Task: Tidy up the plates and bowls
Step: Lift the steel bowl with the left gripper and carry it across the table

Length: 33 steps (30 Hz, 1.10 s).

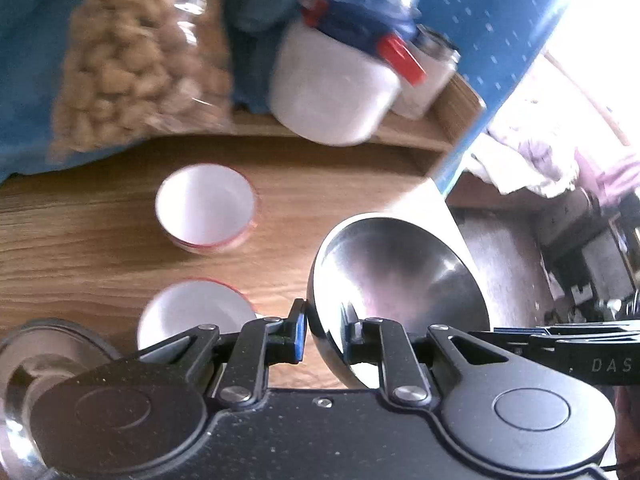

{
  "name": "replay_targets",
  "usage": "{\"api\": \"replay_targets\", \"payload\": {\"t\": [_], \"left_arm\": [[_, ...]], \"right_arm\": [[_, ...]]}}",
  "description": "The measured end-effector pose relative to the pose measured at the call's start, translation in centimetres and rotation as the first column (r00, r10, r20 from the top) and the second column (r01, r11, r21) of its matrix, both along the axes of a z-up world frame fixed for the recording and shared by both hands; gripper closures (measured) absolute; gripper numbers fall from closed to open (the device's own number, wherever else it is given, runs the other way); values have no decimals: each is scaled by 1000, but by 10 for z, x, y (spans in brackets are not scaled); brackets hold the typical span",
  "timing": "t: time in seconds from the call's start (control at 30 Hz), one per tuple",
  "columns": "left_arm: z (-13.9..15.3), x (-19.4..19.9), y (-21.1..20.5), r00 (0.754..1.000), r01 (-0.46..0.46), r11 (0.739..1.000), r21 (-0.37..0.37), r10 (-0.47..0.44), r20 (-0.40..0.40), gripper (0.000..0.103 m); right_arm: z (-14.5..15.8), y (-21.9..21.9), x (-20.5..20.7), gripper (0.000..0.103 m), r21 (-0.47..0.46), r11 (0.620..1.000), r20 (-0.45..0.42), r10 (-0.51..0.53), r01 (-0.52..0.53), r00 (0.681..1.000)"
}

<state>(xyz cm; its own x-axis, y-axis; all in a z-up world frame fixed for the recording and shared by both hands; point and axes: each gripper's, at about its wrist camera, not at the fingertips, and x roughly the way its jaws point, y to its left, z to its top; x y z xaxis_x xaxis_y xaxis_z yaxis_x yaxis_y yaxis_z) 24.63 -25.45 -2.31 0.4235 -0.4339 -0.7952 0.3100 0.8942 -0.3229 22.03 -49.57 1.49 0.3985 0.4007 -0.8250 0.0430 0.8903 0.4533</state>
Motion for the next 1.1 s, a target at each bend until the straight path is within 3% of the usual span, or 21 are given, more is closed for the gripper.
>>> {"api": "replay_targets", "payload": {"t": [0.43, 1.1], "left_arm": [[-28, -14, -40, 995, 8, 997, 72, -1, -96, 85], [-41, -19, -26, 988, -72, 986, 148, 91, -127, 85]], "right_arm": [[-24, -32, -13, 78, 8, 1000, -72, 24, -23, 997], [-41, -12, 4, 78, -8, 990, -71, 137, -138, 988]]}}
